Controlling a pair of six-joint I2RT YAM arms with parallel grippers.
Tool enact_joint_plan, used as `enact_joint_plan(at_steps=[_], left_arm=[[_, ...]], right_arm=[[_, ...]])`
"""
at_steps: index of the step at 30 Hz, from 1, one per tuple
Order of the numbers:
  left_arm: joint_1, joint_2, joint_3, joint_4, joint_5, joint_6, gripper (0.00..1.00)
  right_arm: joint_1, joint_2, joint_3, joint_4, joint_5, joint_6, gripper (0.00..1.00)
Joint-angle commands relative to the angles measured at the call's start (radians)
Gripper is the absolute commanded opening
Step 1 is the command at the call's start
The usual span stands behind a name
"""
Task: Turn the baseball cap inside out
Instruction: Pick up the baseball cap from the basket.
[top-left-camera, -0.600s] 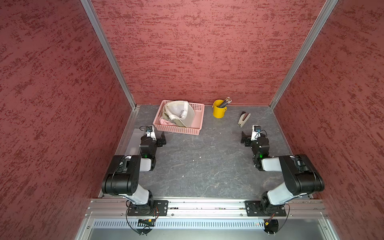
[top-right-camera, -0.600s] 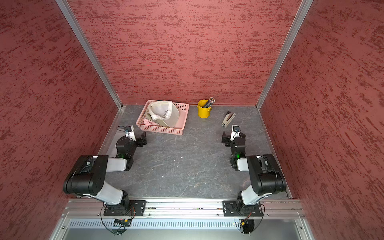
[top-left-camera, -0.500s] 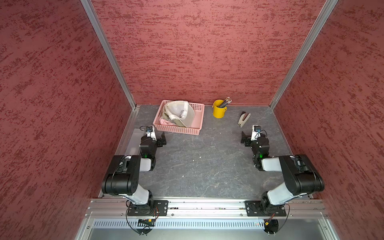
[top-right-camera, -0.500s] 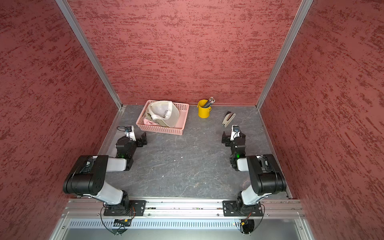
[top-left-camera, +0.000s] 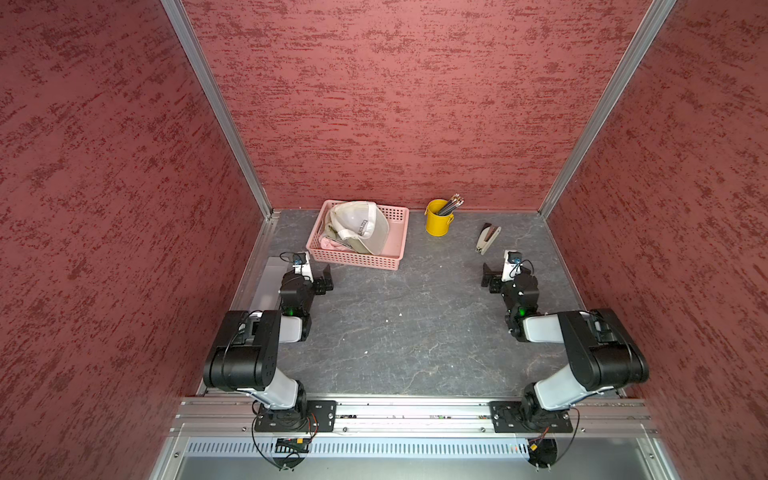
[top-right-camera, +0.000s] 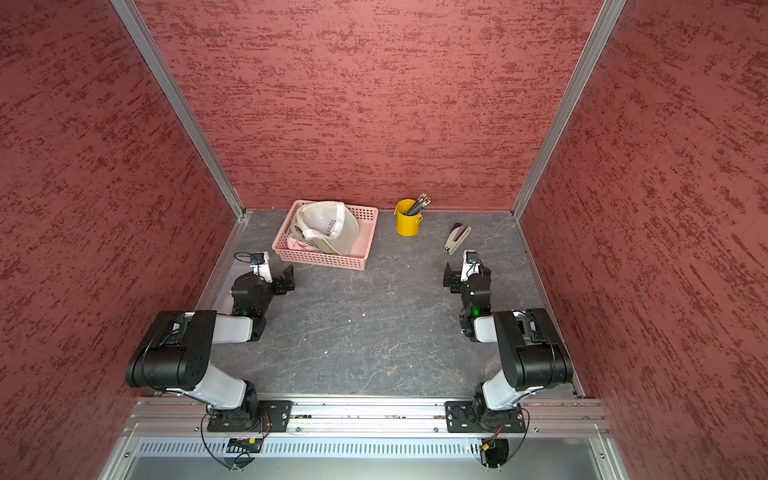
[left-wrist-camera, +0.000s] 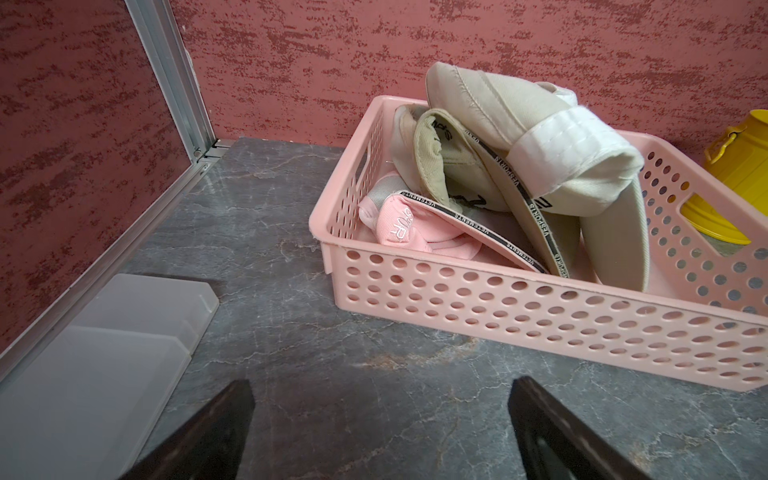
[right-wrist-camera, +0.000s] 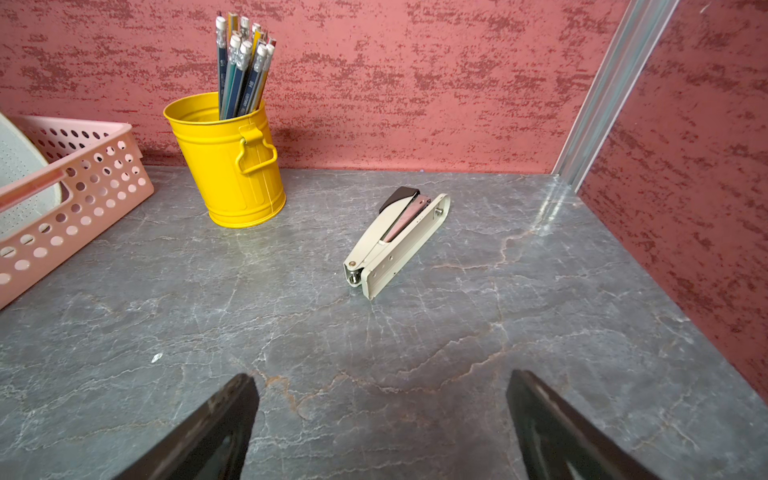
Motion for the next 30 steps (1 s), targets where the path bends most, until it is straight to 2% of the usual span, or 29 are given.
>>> enact_joint_plan(at_steps=[1,2,4,6,10,12,14,15,16,17,20,23,25,30], left_arm=[[0.016,-0.075,0.060,-0.133,0.054,0.007,1.00],[0.013,-0.111,0.107,-0.246,0.034,0.008,1.00],[-0.014,-0.186,0.199,-0.455,-0.107,-0.021,1.00],[-0.047,-0.268,0.248,-0.572,-0.189,-0.026,1.00],[-0.154,-0.329,0.440,-0.850,-0.298,-0.015,1.00],[-0.150,-0.295,0.546,-0.956,-0.229,-0.035,1.00],[-0.117,-0.222,0.663,-1.064,-0.176,-0.117,1.00],[-0.091,-0.188,0.707,-1.107,-0.113,-0.143,1.00],[-0.051,-0.150,0.751,-1.127,0.006,-0.162,1.00],[-0.023,-0.116,0.788,-1.140,0.060,-0.193,1.00],[-0.028,-0.065,0.845,-1.162,0.038,-0.228,1.00],[-0.039,0.007,0.948,-1.296,0.092,-0.367,0.99],[-0.073,0.049,0.992,-1.334,0.134,-0.438,0.98],[-0.153,0.154,1.081,-1.344,0.110,-0.546,0.92]], right_arm=[[-0.024,-0.034,-0.011,-0.022,-0.079,-0.014,0.99],[-0.017,-0.075,-0.006,-0.075,-0.125,-0.042,0.99],[0.003,-0.214,0.017,-0.226,-0.091,-0.041,0.98],[0.031,-0.318,0.081,-0.427,-0.066,-0.007,0.98],[0.116,-0.418,0.233,-0.707,-0.071,0.033,0.98],[0.179,-0.413,0.317,-0.790,-0.053,0.032,0.98],[0.258,-0.377,0.401,-0.865,-0.038,0.013,0.98],[0.296,-0.351,0.444,-0.897,-0.015,0.004,0.98],[0.340,-0.320,0.494,-0.929,0.010,-0.009,0.98],[0.377,-0.285,0.543,-0.966,0.030,-0.018,0.98],[0.447,-0.187,0.677,-1.058,0.067,-0.011,0.97],[0.484,-0.090,0.791,-1.122,0.049,0.037,0.96],[0.504,-0.033,0.853,-1.143,0.016,0.071,0.95],[0.532,0.065,0.961,-1.185,-0.026,0.119,0.93]])
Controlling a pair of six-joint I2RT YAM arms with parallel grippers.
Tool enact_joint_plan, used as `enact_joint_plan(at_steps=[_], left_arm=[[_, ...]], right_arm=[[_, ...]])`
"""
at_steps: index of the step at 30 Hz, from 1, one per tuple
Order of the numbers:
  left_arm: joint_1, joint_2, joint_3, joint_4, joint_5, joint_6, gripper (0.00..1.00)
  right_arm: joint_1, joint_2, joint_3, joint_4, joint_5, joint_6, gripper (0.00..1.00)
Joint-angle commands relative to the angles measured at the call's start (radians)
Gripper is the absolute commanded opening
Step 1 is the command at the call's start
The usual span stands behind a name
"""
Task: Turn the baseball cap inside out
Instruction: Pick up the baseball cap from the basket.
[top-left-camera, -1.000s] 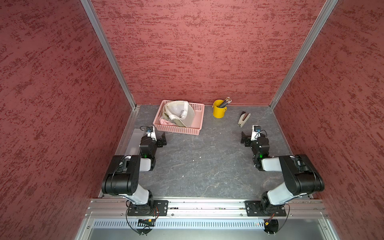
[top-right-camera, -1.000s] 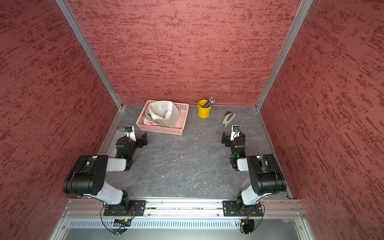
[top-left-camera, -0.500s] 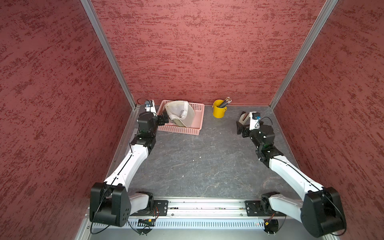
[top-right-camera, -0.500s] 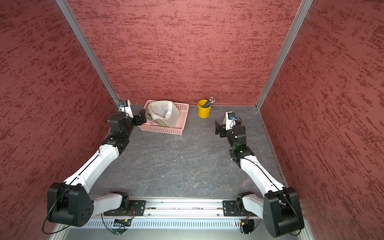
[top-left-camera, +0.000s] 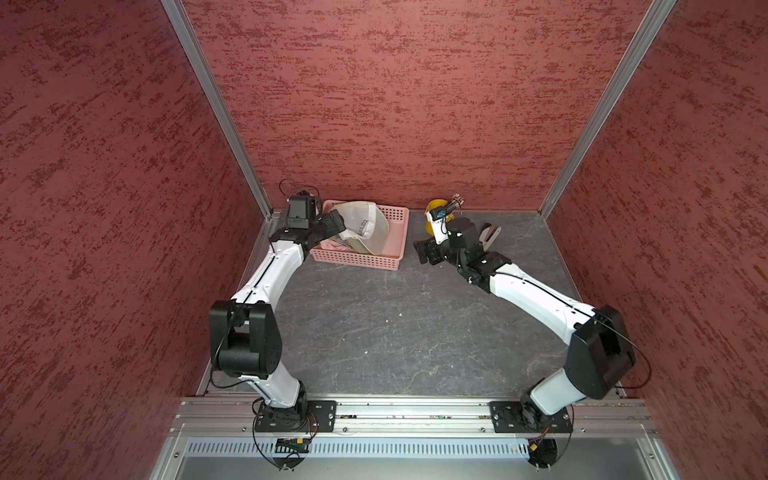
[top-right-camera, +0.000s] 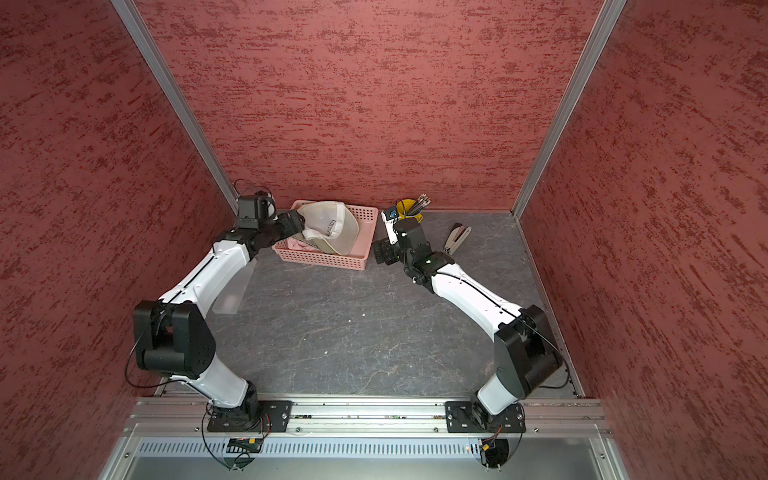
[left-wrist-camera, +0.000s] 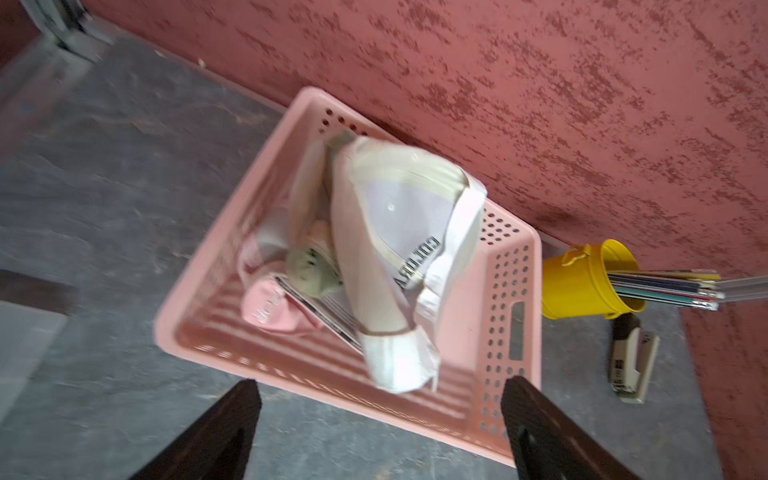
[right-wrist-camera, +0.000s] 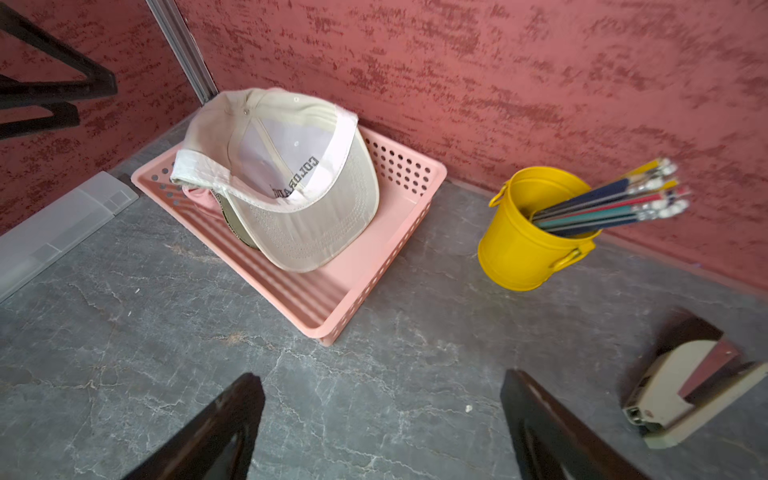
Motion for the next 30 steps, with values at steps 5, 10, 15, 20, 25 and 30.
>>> enact_joint_plan(at_steps=[5,10,15,20,25,30], left_arm=[[-0.036,0.148,0.129,-0.066,0.002,-0.167,0.86],[-0.036,0.179,0.141,-0.060,-0.059,-0.184,0.84],[-0.036,0.226,0.170,-0.058,-0.057,-0.182,0.79],[-0.036,0.274,0.196,-0.039,-0.033,-0.184,0.68],[-0.045,0.299,0.232,-0.041,-0.024,-0.168,0.53],[-0.065,0.275,0.242,-0.037,-0.036,-0.146,0.29]], right_arm=[[0.033,0.052,0.102,-0.091,-0.052,0.058,0.92],[0.034,0.037,0.085,-0.089,-0.054,0.055,0.92],[0.034,0.043,0.083,-0.076,-0.063,0.062,0.92],[0.036,0.047,0.078,-0.064,-0.077,0.075,0.91],[0.034,0.045,0.064,-0.055,-0.074,0.076,0.91],[0.035,0.041,0.050,-0.050,-0.072,0.072,0.90]])
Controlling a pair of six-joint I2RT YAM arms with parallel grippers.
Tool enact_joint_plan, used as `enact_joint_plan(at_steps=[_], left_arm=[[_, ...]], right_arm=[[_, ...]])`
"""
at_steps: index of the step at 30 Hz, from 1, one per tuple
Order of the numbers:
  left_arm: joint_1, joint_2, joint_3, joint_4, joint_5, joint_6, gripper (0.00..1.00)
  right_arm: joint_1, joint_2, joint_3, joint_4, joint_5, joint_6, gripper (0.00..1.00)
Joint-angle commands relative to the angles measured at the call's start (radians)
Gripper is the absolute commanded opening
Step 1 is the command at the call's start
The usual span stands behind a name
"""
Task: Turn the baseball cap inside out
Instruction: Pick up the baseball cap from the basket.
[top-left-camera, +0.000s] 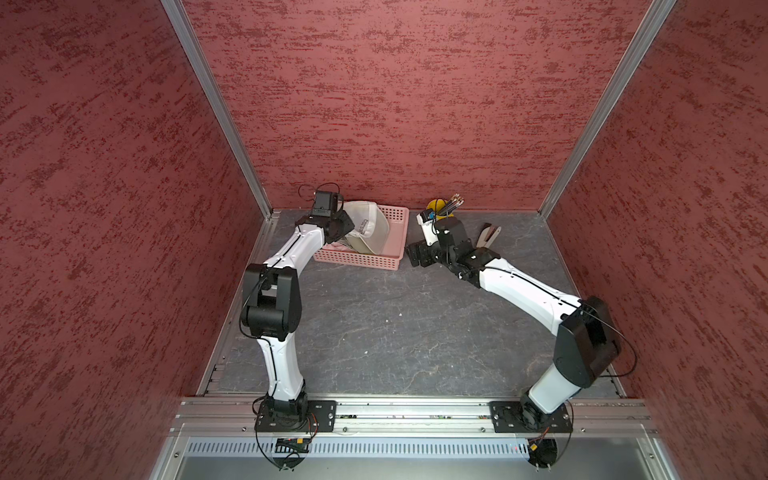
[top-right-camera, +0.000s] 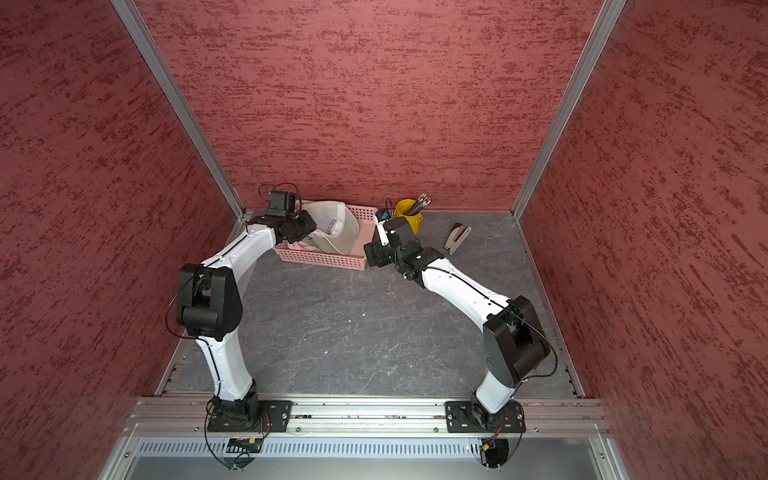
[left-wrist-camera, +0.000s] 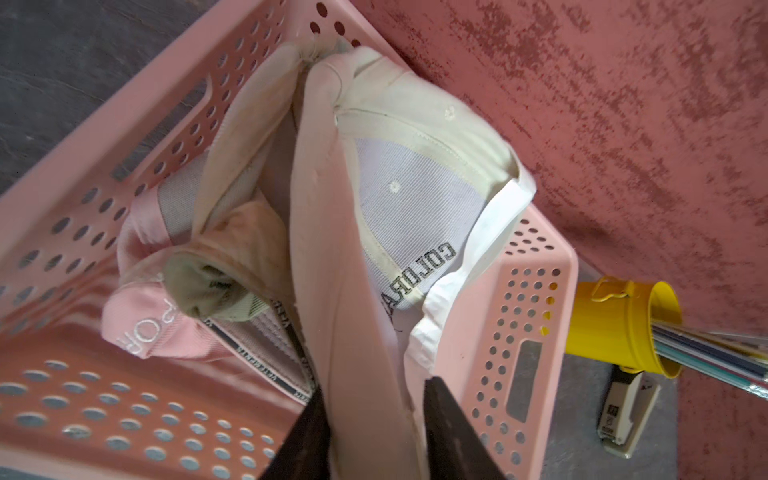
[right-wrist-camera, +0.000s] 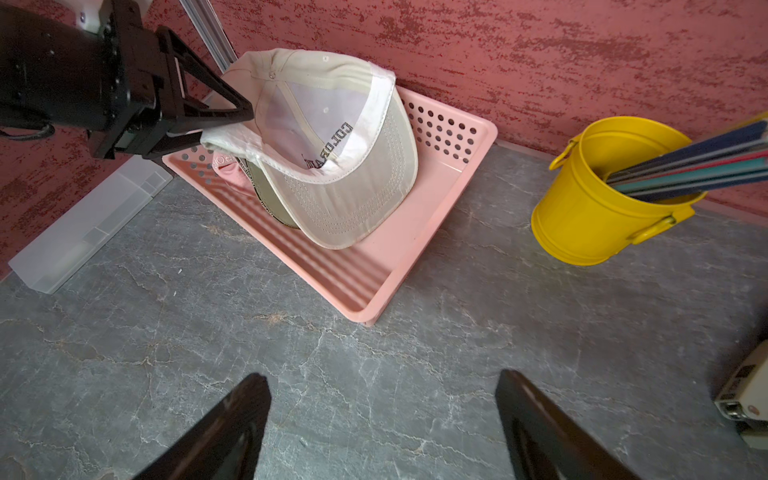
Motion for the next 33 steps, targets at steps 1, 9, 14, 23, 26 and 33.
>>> enact_joint_plan(at_steps=[1,9,14,23,26,33], left_arm=[[-0.026,-0.027,0.026,0.011,-0.013,0.033,0.26],[-0.114,-0.090,0.144,-0.047,-0.050,0.109,0.00],[-0.195,-0.163,0.220,-0.093,-0.116,0.158,0.00],[-0.335,-0.289,0.218,-0.169,-0.213,0.149,0.00],[-0.381,-0.317,0.197,-0.168,-0.254,0.144,0.00],[-0.457,-0.342,0.158,-0.149,-0.278,0.118,0.00]], right_arm=[[0.007,-0.014,-0.009,0.023,-0.007,0.002,0.90],[0.013,-0.032,-0.084,0.118,-0.015,-0.077,0.91],[0.053,-0.080,-0.100,0.138,0.026,-0.115,0.90],[0.112,-0.196,-0.137,0.229,0.020,-0.039,0.90],[0.116,-0.237,-0.183,0.316,-0.009,0.061,0.90],[0.122,-0.251,-0.248,0.407,0.024,0.180,0.91]])
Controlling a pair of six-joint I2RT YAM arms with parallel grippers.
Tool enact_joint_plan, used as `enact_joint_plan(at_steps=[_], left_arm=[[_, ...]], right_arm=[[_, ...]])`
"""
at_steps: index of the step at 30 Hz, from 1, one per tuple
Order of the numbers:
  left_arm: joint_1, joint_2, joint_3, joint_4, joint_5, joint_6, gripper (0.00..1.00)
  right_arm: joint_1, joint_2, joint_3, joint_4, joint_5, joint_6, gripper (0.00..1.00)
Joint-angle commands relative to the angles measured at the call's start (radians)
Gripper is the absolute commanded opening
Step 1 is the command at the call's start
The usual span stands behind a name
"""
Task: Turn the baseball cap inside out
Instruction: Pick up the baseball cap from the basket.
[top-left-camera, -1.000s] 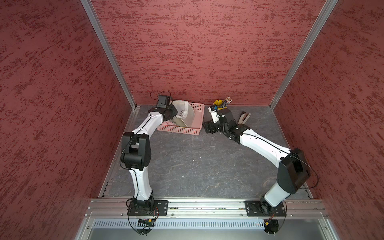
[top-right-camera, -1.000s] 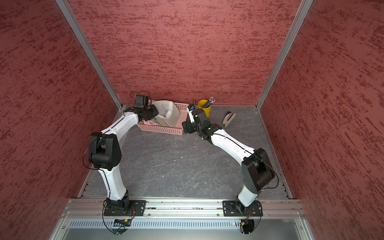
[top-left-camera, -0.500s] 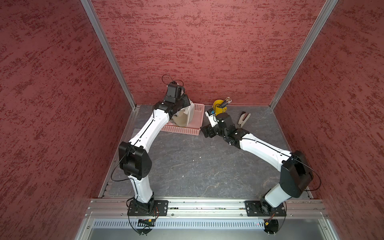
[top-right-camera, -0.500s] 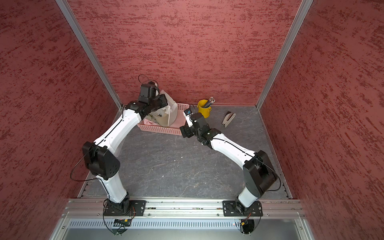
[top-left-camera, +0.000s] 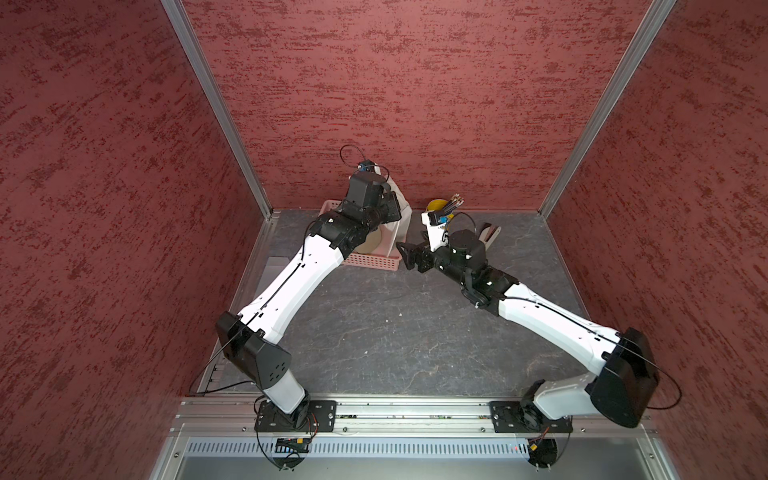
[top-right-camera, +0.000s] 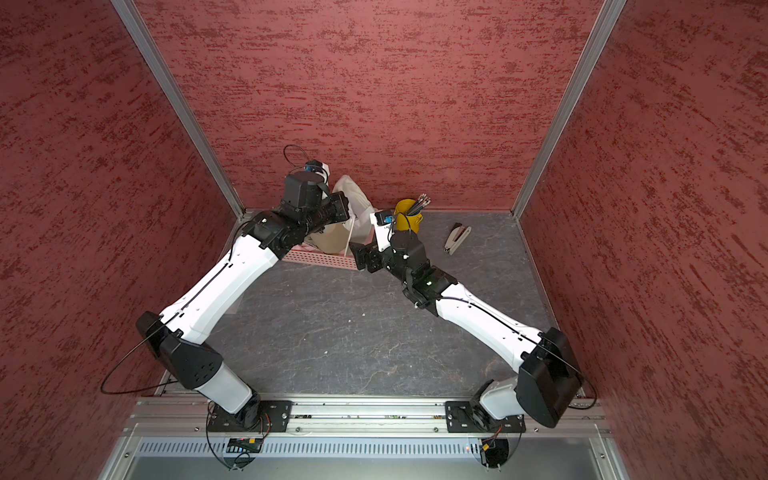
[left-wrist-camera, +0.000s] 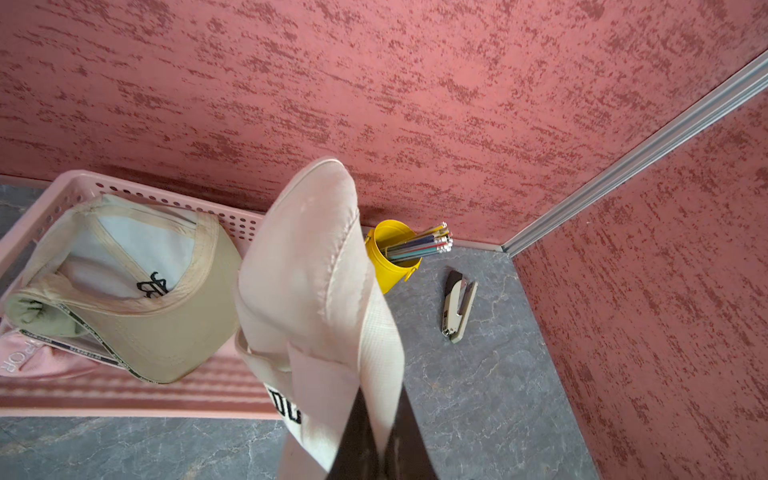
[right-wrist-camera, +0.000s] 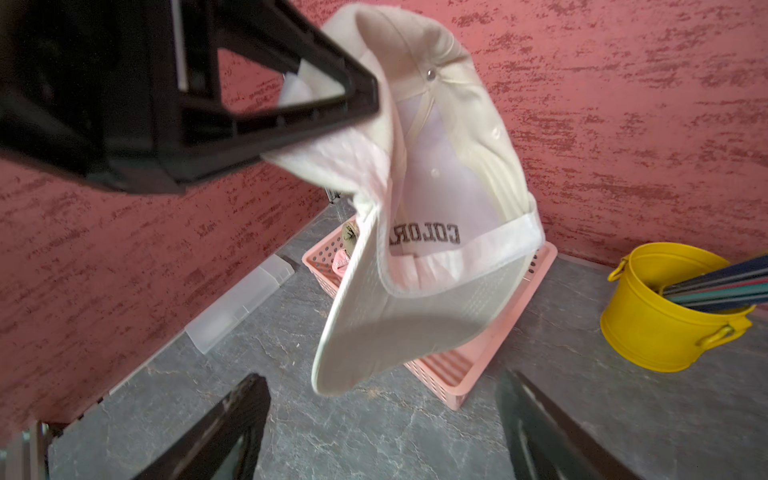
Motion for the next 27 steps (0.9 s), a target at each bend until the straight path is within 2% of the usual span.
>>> enact_joint_plan(at_steps=[1,9,17,27], left_arm=[[-0.028,-0.030,-0.030,0.015,-0.036,-0.015,0.00],[-0.081,-0.073,-0.092,0.054,-0.048,-0.039,0.00],[-0.101,-0.130,-0.126,0.030,-0.008,-0.062,0.00],[-0.075,-0.147,-0.170,-0.002,0.031,-0.049,0.01]], right_arm=[[0.006,0.000,-0.035,0.069,0.022,0.081,0.90],[0.007,0.032,-0.065,0.105,0.056,0.155,0.86],[0.007,0.098,-0.056,0.076,0.118,0.165,0.64],[0.007,0.073,-0.040,-0.002,0.144,0.085,0.12]])
